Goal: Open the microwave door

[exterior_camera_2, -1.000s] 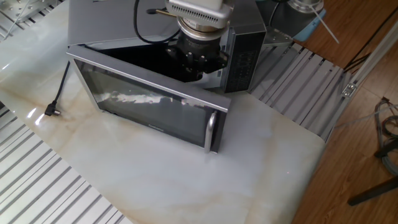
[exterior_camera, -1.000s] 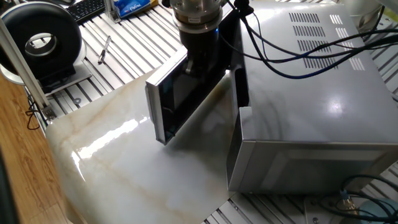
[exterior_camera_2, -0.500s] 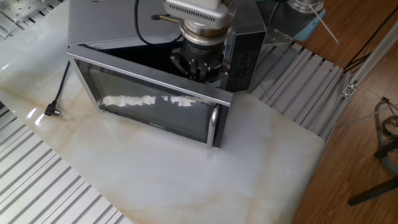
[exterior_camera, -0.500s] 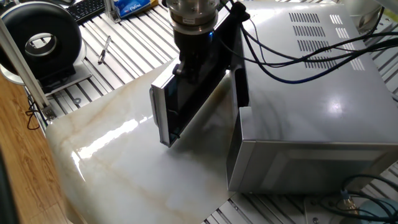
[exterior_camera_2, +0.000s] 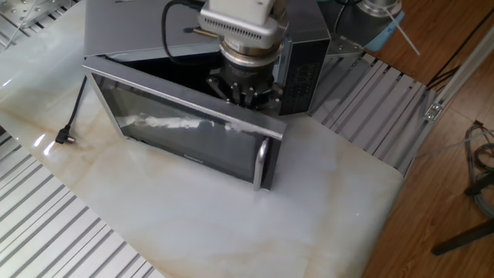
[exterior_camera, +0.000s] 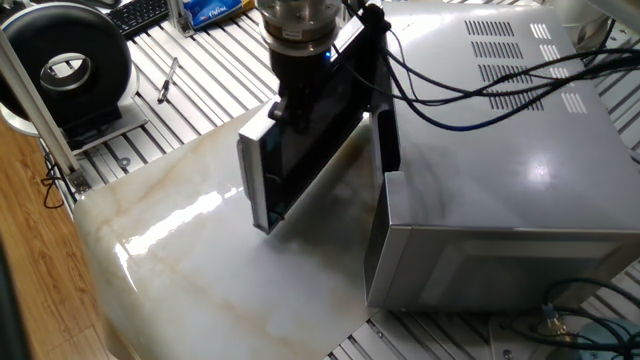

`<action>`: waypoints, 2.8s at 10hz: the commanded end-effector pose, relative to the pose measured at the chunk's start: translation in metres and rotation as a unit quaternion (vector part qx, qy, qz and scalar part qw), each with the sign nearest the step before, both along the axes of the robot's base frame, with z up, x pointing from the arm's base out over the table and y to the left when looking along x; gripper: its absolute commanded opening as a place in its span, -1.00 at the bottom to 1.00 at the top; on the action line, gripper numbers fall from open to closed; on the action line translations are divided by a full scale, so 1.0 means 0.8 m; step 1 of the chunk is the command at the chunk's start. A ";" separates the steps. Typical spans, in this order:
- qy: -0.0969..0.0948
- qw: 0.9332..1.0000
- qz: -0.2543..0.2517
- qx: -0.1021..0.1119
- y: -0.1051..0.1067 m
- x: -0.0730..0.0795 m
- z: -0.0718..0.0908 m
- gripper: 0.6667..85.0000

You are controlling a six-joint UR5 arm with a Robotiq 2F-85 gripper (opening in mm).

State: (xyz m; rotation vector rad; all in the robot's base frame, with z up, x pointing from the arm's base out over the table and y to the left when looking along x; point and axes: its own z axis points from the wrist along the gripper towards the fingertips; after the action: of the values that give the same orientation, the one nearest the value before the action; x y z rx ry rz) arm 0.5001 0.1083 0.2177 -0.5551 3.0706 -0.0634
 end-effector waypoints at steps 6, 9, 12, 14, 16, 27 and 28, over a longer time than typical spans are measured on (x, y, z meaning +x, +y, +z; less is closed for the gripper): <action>0.008 0.999 0.042 -0.023 -0.037 0.035 0.000 -0.99; 0.006 0.998 0.058 -0.025 -0.054 0.048 0.001 -0.99; 0.007 1.000 -0.010 0.003 -0.027 0.025 0.010 -0.99; -0.006 0.998 -0.043 0.040 -0.004 0.033 0.010 -0.99; -0.008 0.997 -0.053 0.059 0.008 0.035 0.011 -0.99; 0.009 0.998 -0.065 0.003 -0.028 0.022 0.010 -0.99; 0.013 0.998 -0.065 0.002 -0.029 0.019 0.010 -0.99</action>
State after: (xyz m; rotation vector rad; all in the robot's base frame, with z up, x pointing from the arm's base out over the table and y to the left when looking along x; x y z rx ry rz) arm 0.5195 0.0883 0.2244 -0.3608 3.1109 -0.0416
